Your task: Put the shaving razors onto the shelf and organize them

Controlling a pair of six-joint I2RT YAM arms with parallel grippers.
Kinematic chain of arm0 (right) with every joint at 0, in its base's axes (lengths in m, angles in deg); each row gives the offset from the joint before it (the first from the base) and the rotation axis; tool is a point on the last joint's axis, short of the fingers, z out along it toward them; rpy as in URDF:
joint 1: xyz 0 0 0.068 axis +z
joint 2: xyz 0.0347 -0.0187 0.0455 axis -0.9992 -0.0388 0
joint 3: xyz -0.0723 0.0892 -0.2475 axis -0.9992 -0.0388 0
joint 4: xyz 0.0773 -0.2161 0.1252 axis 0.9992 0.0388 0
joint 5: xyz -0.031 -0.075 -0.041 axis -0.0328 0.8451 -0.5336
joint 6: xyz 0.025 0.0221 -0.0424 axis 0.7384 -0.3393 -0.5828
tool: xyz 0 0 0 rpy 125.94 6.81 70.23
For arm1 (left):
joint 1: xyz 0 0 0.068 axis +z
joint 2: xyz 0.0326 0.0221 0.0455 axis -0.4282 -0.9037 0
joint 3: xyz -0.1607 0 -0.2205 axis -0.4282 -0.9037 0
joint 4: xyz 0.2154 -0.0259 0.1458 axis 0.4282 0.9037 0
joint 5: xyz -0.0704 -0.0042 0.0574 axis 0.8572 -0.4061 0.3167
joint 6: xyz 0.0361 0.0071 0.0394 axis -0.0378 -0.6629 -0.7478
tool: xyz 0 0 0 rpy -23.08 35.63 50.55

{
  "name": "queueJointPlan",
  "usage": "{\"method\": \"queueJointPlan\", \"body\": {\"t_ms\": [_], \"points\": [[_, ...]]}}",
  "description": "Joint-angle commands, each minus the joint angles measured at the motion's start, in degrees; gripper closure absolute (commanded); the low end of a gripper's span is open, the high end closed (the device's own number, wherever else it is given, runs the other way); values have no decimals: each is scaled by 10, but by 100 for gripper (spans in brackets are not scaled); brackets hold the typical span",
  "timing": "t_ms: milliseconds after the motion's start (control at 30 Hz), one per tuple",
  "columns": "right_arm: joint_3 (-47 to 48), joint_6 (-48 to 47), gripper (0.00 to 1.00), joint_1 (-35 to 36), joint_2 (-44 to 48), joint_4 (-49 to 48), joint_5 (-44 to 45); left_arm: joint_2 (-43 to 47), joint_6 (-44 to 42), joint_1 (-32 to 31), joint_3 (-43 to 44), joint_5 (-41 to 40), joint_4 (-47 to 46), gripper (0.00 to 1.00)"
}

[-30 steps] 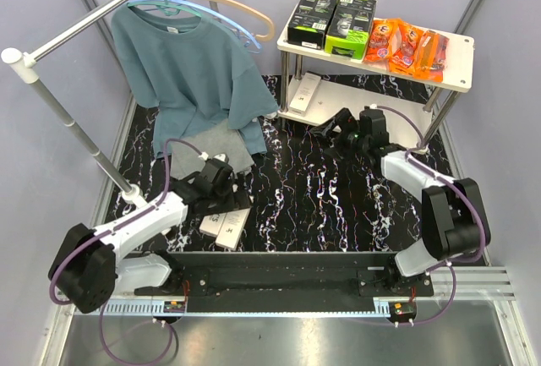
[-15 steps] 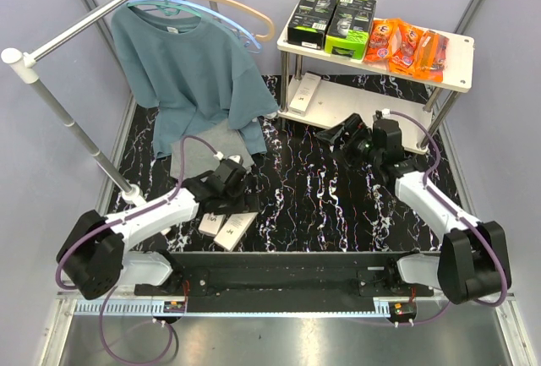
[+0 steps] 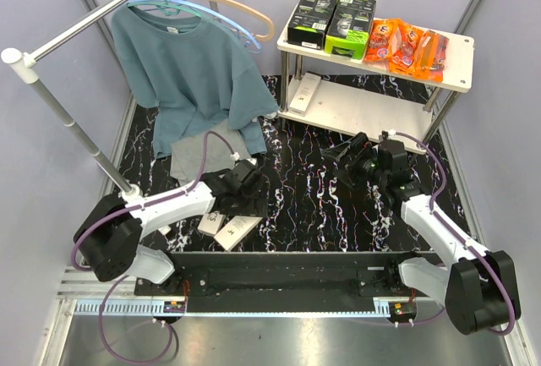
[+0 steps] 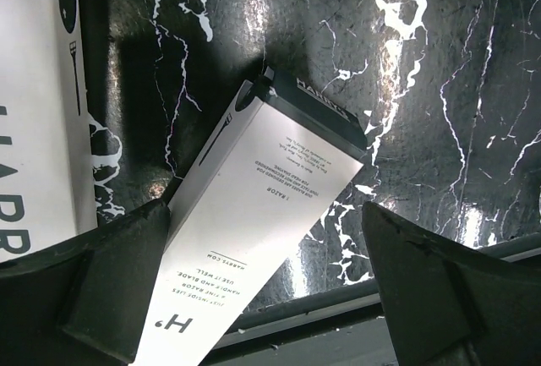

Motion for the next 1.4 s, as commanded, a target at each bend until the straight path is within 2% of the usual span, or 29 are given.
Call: {"method": "queueJointPlan", "body": {"t_ms": [0, 233, 533, 600, 700, 733, 800, 1167, 1367], "points": [[-7, 12, 0, -1, 15, -19, 4, -21, -25, -9, 30, -23, 10, 4], [-18, 16, 0, -1, 12, -30, 1, -64, -44, -33, 57, -34, 32, 8], [-26, 19, 0, -1, 15, -36, -2, -111, -47, -51, 92, -68, 65, 22], [-27, 19, 0, -2, 13, -36, -3, -123, -48, -53, 97, -74, 73, 31], [-31, 20, 0, -1, 15, -39, -3, -129, -45, -57, 102, -79, 77, 40], [-32, 21, 0, -1, 15, -40, -3, -130, -44, -58, 103, -79, 77, 49], [-34, 21, 0, -1, 17, -41, -3, -130, -42, -58, 104, -82, 80, 57], [-27, 15, 0, -1, 26, -29, -4, -123, -37, -58, 120, -88, 91, 58], [-5, -11, 0, -1, 46, 11, -3, -110, -25, -58, 148, -85, 97, 63]]}}
